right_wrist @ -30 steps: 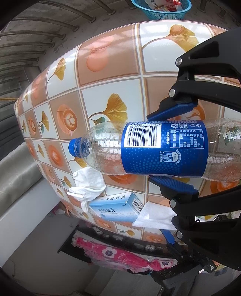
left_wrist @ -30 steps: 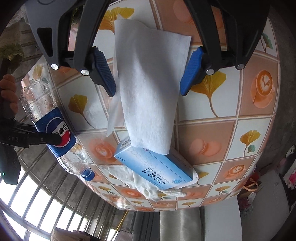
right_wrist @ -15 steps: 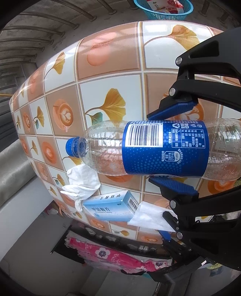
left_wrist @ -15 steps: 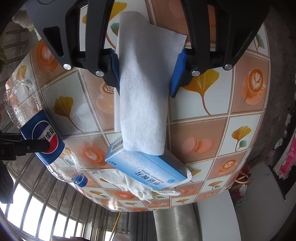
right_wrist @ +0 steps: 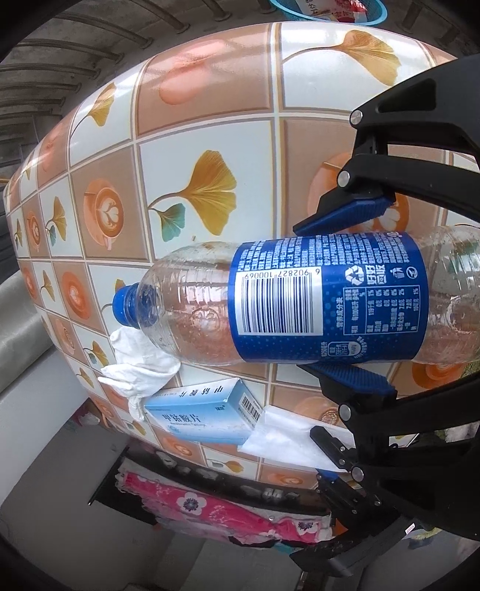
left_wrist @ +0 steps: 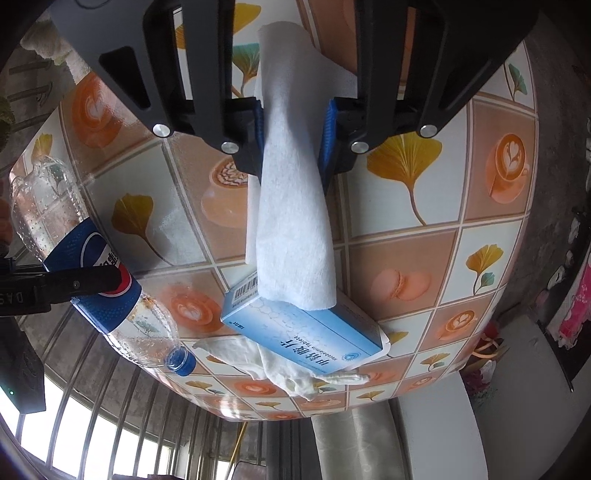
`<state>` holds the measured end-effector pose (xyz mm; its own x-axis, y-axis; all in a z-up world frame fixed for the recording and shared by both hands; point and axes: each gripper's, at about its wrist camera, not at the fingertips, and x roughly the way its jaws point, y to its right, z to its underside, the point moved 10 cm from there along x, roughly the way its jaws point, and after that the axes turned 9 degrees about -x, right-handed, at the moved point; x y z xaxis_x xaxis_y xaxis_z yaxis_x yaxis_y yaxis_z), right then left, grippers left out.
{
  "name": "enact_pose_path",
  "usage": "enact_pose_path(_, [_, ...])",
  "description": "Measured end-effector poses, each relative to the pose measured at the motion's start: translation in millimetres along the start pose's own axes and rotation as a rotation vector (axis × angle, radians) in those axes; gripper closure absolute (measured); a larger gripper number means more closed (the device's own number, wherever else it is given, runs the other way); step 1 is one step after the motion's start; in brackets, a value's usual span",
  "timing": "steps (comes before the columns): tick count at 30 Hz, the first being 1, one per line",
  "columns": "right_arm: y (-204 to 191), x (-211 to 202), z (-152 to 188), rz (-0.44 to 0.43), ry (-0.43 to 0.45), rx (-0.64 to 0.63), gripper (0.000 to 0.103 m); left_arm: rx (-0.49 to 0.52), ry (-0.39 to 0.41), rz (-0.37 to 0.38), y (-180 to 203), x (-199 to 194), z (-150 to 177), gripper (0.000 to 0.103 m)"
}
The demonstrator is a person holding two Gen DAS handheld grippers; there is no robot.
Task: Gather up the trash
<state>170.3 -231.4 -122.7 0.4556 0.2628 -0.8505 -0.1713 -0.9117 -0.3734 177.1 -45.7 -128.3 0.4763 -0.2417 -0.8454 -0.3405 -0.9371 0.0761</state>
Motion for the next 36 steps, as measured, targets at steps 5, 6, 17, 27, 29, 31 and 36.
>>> enact_pose_path(5, [1,-2,0,0.005,0.008,0.007,0.044,0.003,-0.001,0.003,2,0,0,0.088])
enact_pose_path(6, [2,-2,0,0.005,0.01,0.009,0.044,0.003,-0.001,0.003,2,0,0,0.089])
enact_pose_path(17, [6,-8,2,0.001,0.029,0.026,0.045,0.004,0.008,0.006,3,-2,-1,0.1])
enact_pose_path(27, [7,-15,3,-0.01,0.049,0.034,0.045,0.008,0.03,0.017,8,-10,-4,0.102])
enact_pose_path(29, [7,-16,4,-0.011,0.051,0.036,0.045,0.01,0.035,0.018,9,-11,-5,0.102])
enact_pose_path(31, [7,-17,5,-0.013,0.053,0.038,0.045,0.011,0.04,0.018,10,-13,-5,0.102])
enact_pose_path(36, [8,-22,5,-0.018,0.064,0.044,0.045,0.017,0.05,0.016,12,-17,-6,0.102])
